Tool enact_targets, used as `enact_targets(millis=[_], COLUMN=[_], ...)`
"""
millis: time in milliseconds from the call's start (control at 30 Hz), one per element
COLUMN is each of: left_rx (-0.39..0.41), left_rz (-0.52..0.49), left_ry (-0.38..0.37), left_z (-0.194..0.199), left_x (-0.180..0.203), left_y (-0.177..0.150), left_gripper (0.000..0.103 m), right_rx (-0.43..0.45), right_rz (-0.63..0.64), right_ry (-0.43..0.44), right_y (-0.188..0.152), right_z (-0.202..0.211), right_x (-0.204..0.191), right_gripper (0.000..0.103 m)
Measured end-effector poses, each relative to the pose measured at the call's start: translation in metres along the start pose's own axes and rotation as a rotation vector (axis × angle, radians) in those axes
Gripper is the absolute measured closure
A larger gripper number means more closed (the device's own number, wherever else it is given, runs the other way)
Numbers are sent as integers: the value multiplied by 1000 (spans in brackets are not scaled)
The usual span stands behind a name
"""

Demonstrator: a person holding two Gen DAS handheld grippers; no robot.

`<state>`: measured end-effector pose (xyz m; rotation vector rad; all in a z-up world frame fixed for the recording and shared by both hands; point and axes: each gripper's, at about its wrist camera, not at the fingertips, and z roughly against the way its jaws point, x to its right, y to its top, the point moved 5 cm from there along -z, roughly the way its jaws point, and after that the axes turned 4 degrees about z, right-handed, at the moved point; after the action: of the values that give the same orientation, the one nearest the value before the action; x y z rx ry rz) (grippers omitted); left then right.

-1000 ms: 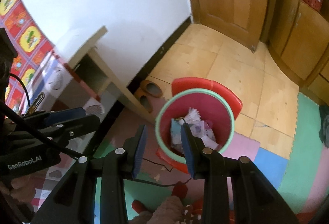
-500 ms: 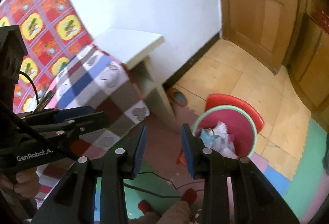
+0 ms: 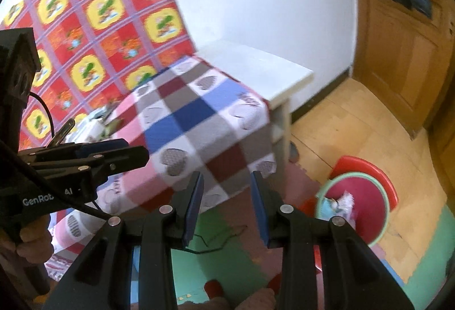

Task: Collect trash
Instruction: 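Move both grippers back from the bucket toward the quilt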

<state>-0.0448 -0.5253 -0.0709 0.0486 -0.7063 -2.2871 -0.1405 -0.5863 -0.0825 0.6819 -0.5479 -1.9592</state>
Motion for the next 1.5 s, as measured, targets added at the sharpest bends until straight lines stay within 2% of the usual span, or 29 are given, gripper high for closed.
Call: enact_targets(millis=[433,900,1267,1500], left_rx=[85,148,157,162], left_rz=[206,338,481,555], left_ry=[94,208,284,327], left_z=[71,130,154,155], left_x=[-116,-212,-276,-307], left_y=[-18,-49,-75,-72], left_gripper=[63,63,63,62], right_rx=[5,8,-19,-30], right_rz=[151,244,343,404], right_ry=[131,233,300,373], right_y=[17,28,44,65], right_z=[-14,-30,-52,-76], right_x=[-110,-203,-256,-286], right_gripper=[68,68,68,68])
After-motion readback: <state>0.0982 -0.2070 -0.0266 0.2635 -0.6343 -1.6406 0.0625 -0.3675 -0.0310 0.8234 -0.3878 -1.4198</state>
